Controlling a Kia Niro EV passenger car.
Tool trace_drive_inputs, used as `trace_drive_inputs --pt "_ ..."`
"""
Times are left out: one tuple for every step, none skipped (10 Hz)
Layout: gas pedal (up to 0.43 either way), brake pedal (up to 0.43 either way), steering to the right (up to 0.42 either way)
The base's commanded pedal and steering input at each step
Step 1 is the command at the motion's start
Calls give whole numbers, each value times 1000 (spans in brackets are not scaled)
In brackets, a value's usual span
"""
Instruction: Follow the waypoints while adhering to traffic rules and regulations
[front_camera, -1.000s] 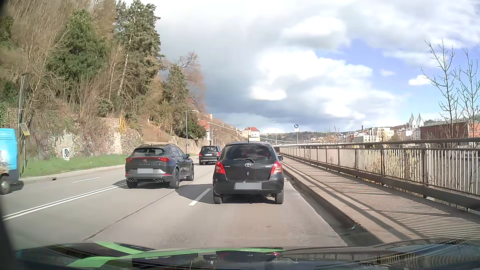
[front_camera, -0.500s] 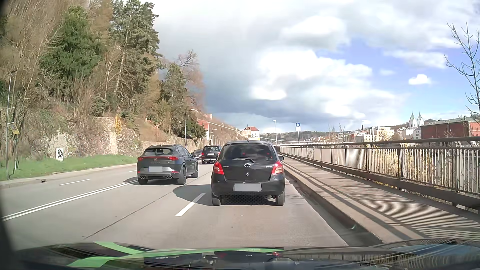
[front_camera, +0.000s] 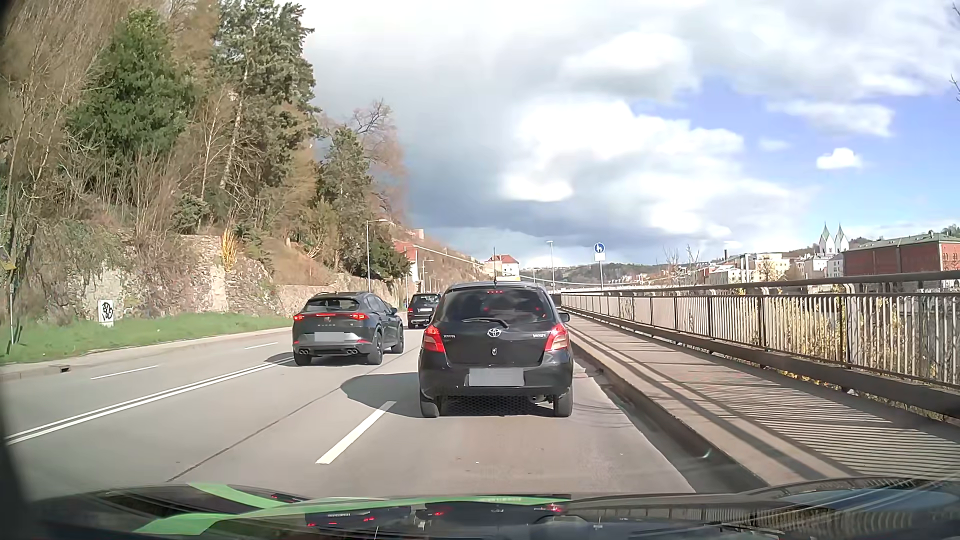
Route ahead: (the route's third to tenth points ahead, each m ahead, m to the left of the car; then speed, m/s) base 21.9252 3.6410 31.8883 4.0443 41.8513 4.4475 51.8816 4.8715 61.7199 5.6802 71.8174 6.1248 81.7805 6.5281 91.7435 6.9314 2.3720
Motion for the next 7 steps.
trace_drive_inputs --pt "0 61 -4" --pt "0 73 -4" --pt "0 85 -4" --pt "0 91 -4" --pt "0 104 -4" --pt "0 134 -4" --pt "0 146 -4"
